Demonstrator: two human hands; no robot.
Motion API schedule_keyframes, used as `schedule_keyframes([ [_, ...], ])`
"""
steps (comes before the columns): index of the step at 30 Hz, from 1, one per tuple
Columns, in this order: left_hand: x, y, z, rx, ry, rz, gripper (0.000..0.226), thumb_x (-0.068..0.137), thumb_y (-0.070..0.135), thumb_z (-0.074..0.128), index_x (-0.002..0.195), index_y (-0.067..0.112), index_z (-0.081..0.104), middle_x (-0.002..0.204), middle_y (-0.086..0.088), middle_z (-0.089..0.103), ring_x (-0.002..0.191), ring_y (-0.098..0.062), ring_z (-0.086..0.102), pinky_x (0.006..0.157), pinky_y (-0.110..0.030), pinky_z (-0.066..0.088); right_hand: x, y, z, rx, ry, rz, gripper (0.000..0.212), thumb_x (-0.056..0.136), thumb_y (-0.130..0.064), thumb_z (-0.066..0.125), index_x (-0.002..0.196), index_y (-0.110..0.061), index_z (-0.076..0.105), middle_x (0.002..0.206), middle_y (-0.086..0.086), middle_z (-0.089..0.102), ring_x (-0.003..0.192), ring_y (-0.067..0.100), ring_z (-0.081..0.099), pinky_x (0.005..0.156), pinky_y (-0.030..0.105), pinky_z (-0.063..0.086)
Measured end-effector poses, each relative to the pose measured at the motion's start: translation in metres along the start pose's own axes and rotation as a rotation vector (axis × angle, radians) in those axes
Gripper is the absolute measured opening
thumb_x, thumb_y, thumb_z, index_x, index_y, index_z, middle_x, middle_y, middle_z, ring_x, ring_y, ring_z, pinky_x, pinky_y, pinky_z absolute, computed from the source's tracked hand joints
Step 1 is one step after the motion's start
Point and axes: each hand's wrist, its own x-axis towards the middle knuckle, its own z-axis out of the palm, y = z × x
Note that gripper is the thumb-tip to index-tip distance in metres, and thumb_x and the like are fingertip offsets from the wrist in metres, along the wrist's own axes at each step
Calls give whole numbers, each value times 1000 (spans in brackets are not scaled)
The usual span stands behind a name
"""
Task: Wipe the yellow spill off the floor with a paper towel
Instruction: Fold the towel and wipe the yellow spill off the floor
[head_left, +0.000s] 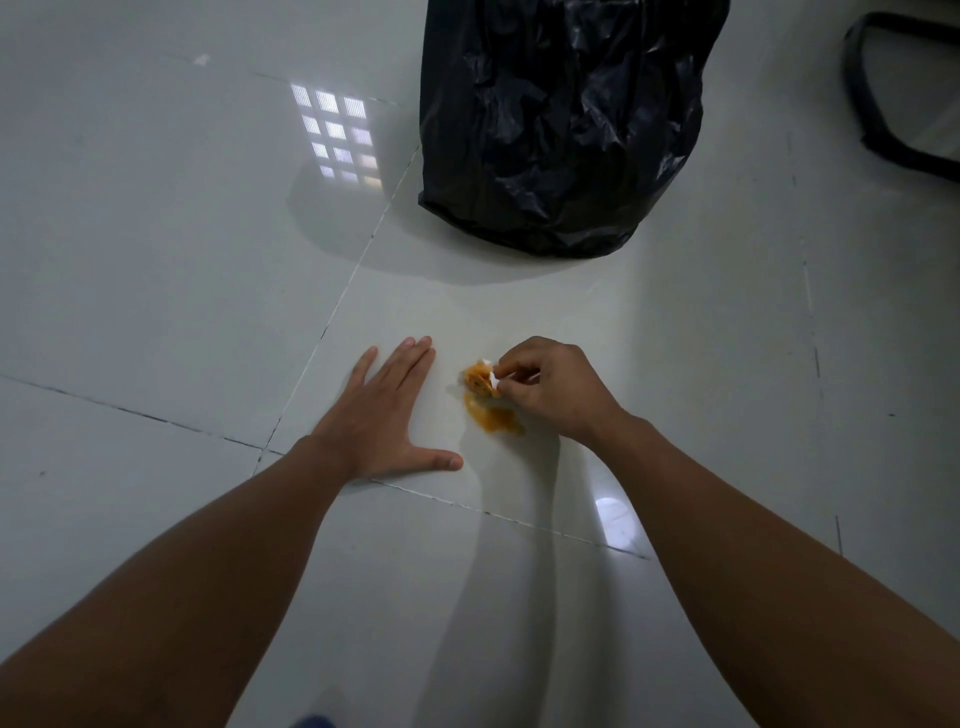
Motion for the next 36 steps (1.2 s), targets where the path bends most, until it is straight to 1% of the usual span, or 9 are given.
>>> schedule_keyframes([
  [4, 0, 0, 1, 2, 0, -2, 135, 64, 100, 33, 160, 12, -4, 170, 1, -8, 155, -12, -13, 126, -49, -1, 0, -6, 5, -49, -30, 29, 11, 84, -26, 73, 92, -18, 76, 99, -5, 69, 83, 10, 64, 72, 24, 56],
  [10, -1, 0, 0, 2, 11, 4, 133, 66, 100, 33, 160, 12, -3, 170, 1, -8, 155, -13, -12, 126, -50, 0, 1, -9, 8, -8, -3, 23, 22, 87, -20, 68, 108, -23, 70, 87, -4, 69, 76, 10, 65, 67, 24, 59],
  [15, -1, -1, 1, -5, 24, 3, 133, 66, 99, 35, 160, 12, -2, 170, 1, -7, 155, -12, -12, 126, -50, -1, 5, -9, 17, -164, 158, -28, 19, 88, -11, 60, 101, -14, 74, 92, 1, 61, 82, 16, 57, 69, 23, 46],
  [17, -1, -1, 3, -4, 33, 0, 134, 65, 100, 35, 160, 12, -1, 170, 2, -6, 155, -10, -12, 126, -49, -1, 5, -10, 19, -153, 198, -12, 25, 89, -8, 58, 109, -14, 71, 101, 2, 61, 84, 12, 55, 72, 21, 45],
  [20, -1, -1, 4, -2, 42, 1, 134, 65, 100, 33, 160, 12, 0, 170, 2, -5, 155, -10, -12, 126, -49, -1, 4, -12, 18, -107, 261, -27, 38, 87, -9, 57, 123, -15, 62, 116, 2, 58, 88, 10, 56, 79, 24, 53],
  [23, -2, -2, 4, -6, 46, 5, 133, 65, 101, 32, 160, 12, 1, 170, 1, -4, 155, -11, -11, 126, -50, 0, 4, -12, 15, -162, 150, -175, 40, 87, -19, 62, 127, -18, 62, 119, 2, 58, 102, 16, 55, 86, 28, 52],
  [25, -2, -2, 4, -9, 46, 7, 133, 65, 101, 32, 160, 12, 1, 170, 1, -4, 155, -11, -11, 126, -50, 0, 5, -12, 16, -257, 77, -268, 33, 90, -20, 63, 123, -17, 67, 117, 4, 62, 104, 21, 54, 86, 29, 48],
  [30, -2, -2, 5, -7, 48, 7, 133, 66, 101, 31, 160, 11, 1, 170, 1, -5, 155, -11, -12, 126, -49, 0, 12, -11, 25, -397, -8, -333, 23, 96, -18, 54, 107, -12, 73, 111, 6, 63, 100, 24, 55, 80, 31, 47],
  [36, -4, -2, 6, 5, 64, 9, 136, 66, 100, 32, 159, 8, 0, 170, -1, -4, 155, -12, -12, 126, -49, 1, 11, -13, 24, -332, -121, -354, 20, 93, -19, 58, 103, -12, 74, 103, 4, 61, 86, 20, 58, 74, 32, 50],
])
